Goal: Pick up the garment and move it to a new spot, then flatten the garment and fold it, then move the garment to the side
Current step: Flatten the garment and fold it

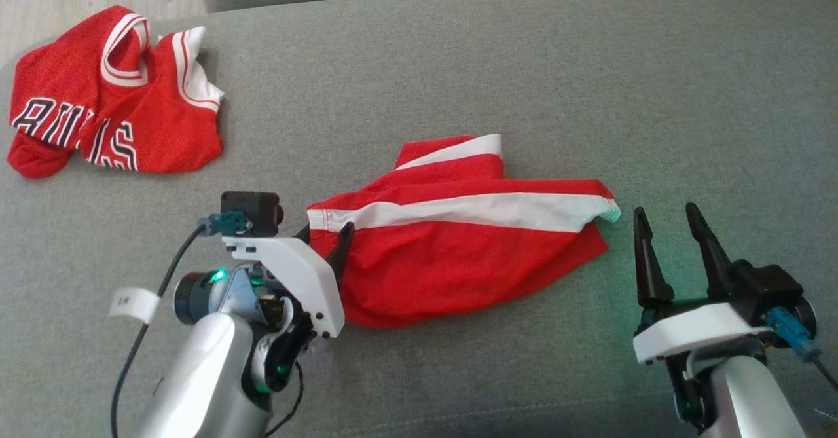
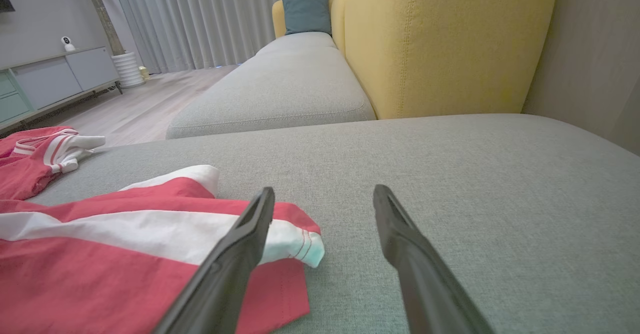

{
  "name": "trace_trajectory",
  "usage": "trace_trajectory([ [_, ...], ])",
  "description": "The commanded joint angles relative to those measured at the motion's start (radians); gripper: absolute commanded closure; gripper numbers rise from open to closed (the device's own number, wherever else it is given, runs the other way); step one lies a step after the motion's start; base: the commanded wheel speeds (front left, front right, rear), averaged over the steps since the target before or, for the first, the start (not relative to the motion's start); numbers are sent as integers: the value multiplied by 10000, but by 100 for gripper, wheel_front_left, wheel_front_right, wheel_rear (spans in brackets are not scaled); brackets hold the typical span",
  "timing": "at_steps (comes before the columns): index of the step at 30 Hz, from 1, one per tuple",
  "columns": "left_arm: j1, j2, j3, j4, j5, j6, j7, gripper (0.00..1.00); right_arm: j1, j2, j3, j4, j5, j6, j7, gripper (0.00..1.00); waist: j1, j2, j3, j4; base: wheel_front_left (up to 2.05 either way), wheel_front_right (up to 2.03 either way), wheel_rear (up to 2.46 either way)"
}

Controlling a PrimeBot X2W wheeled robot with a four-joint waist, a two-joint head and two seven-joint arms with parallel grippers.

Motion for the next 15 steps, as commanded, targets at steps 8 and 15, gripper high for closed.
trace_trajectory([
  [8, -539, -147, 554, -188, -286, 134, -566, 52, -405, -52, 304, -188, -24, -7, -127, 0, 0, 0, -33, -43, 0, 0, 0],
  [15, -518, -266, 598, 17, -416, 180, -1103, 100, -386, -52, 309, -176, -47, -7, -133, 0, 0, 0, -63, -23, 0, 0, 0],
])
